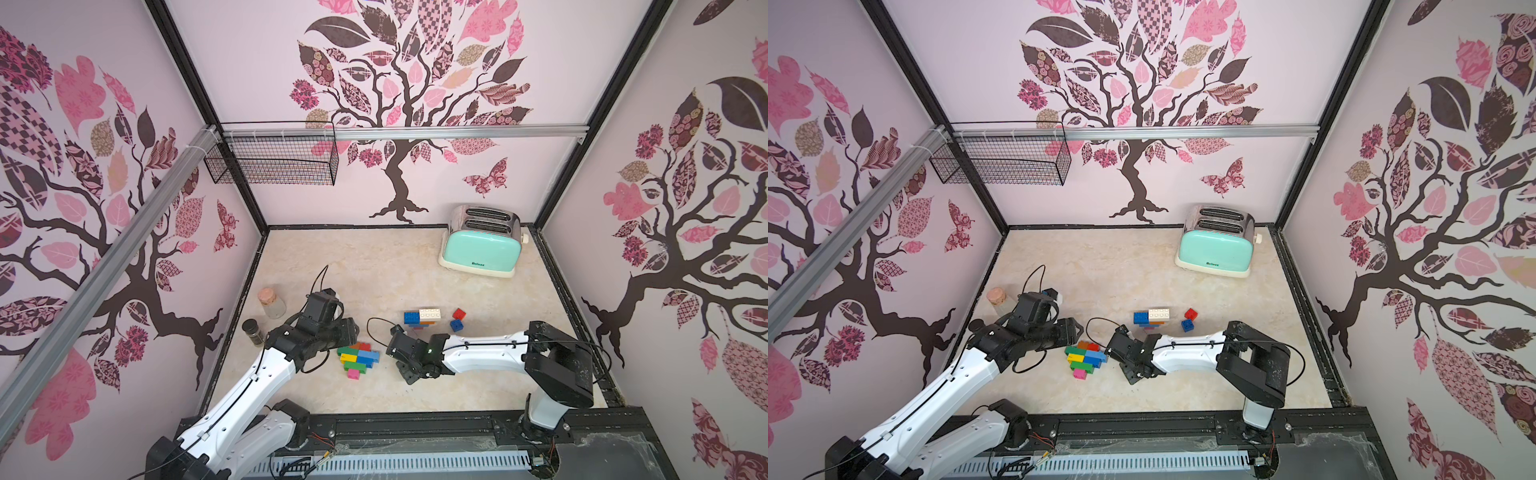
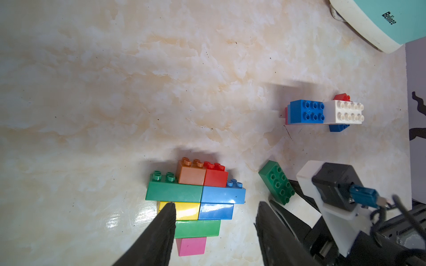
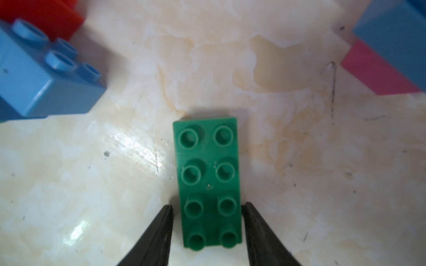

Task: Assemble a heart with lego
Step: Pick up the lego brick from the center of the board.

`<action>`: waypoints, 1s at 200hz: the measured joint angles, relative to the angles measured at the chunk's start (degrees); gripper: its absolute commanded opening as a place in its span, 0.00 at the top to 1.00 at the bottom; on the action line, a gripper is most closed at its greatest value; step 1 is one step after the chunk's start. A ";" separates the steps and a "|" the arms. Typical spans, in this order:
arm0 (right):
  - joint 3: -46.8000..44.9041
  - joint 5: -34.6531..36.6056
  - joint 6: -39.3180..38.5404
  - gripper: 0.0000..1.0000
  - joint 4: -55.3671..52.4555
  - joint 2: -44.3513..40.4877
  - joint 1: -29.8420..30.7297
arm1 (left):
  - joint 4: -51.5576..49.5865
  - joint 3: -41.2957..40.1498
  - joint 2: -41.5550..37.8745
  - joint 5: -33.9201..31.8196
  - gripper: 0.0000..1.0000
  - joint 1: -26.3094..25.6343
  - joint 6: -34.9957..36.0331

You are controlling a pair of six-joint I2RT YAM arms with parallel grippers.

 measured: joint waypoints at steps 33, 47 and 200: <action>3.19 -1.14 -3.82 0.50 -3.61 1.73 -1.16 | -0.02 0.00 0.00 -0.44 0.41 0.00 0.00; 4.74 -1.22 -5.22 0.51 -5.22 2.75 -1.42 | -0.02 0.00 -0.02 -0.70 0.41 0.00 -0.02; 13.70 -2.29 -10.25 0.61 -12.63 7.43 -1.81 | -0.46 0.00 -0.85 -1.46 0.41 0.37 -0.04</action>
